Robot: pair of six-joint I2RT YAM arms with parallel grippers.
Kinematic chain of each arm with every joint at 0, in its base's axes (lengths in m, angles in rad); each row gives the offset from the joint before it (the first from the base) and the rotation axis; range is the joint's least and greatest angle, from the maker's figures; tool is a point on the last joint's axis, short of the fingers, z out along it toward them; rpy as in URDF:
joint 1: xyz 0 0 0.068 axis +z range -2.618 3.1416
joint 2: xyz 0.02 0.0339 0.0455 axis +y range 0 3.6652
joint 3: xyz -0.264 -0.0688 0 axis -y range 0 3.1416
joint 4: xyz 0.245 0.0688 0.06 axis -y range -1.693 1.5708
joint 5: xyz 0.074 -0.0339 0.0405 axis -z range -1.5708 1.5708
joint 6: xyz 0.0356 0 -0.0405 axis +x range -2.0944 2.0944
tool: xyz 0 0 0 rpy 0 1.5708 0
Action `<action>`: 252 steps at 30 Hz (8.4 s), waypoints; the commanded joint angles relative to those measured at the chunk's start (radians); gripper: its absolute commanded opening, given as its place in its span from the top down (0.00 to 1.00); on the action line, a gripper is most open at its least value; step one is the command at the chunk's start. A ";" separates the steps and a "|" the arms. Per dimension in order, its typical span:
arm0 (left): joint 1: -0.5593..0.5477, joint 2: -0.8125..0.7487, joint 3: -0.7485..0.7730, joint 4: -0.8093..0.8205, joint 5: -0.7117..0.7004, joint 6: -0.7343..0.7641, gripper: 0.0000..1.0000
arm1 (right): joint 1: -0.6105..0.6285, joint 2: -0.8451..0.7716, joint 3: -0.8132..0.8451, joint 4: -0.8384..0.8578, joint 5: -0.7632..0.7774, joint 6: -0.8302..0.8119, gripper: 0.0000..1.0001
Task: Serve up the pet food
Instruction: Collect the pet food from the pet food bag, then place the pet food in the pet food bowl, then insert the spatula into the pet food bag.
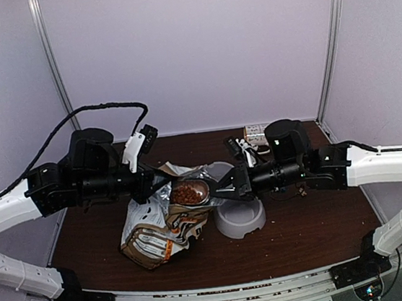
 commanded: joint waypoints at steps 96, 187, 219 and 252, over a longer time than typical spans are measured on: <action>0.220 0.002 0.177 -0.077 0.053 0.300 1.00 | -0.311 -0.523 -0.457 0.251 0.087 0.233 1.00; 0.278 -0.024 0.009 0.070 0.130 0.342 1.00 | -0.084 -0.302 0.034 -0.706 0.594 -0.544 1.00; 0.276 -0.027 0.002 0.080 0.225 0.356 1.00 | 0.152 -0.176 0.361 -0.559 0.261 -0.504 1.00; 0.148 0.009 -0.013 0.088 0.205 0.394 1.00 | 0.264 0.465 0.864 -1.140 0.770 -0.556 1.00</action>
